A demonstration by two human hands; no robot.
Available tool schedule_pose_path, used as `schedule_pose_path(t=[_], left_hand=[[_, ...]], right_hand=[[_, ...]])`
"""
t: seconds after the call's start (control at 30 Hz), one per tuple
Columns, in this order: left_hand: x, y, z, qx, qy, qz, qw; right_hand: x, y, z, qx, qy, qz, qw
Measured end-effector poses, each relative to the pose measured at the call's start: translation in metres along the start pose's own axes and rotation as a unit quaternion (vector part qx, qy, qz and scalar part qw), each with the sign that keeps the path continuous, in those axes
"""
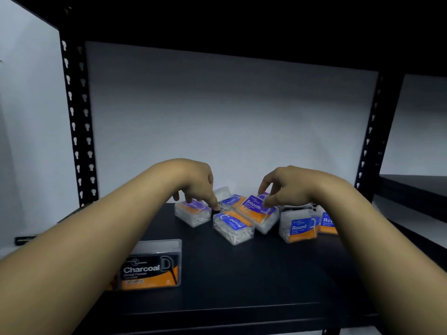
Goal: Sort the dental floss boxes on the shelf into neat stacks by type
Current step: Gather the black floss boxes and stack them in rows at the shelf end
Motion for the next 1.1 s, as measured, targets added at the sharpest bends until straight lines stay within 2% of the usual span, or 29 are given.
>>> schedule_pose_path(t=[0.17, 0.33, 0.67, 0.83, 1.1], left_hand=[[0.043, -0.007, 0.004, 0.003, -0.013, 0.022, 1.0], [0.087, -0.009, 0.008, 0.062, -0.012, 0.067, 0.996], [0.153, 0.007, 0.033, 0.119, 0.022, 0.016, 0.992], [0.181, 0.004, 0.059, 0.18, 0.046, -0.002, 0.983], [0.195, 0.023, 0.094, 0.175, 0.085, -0.016, 0.981]], right_hand=[[0.037, -0.011, -0.002, 0.004, -0.018, 0.016, 1.0], [0.076, -0.02, -0.001, 0.009, -0.028, 0.03, 0.999], [0.124, -0.014, 0.014, 0.01, -0.042, 0.047, 0.998], [0.142, -0.026, 0.026, 0.041, -0.052, 0.048, 0.997], [0.179, -0.031, 0.035, 0.086, -0.053, 0.053, 0.993]])
Point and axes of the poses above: each hand's wrist, its own z-axis towards the middle knuckle, its own y-axis out of the palm, x = y × z, the point moved 7 cm from there along z, towards the middle knuckle, and after that the axes turned 9 degrees about z, right-handed, at the moved point
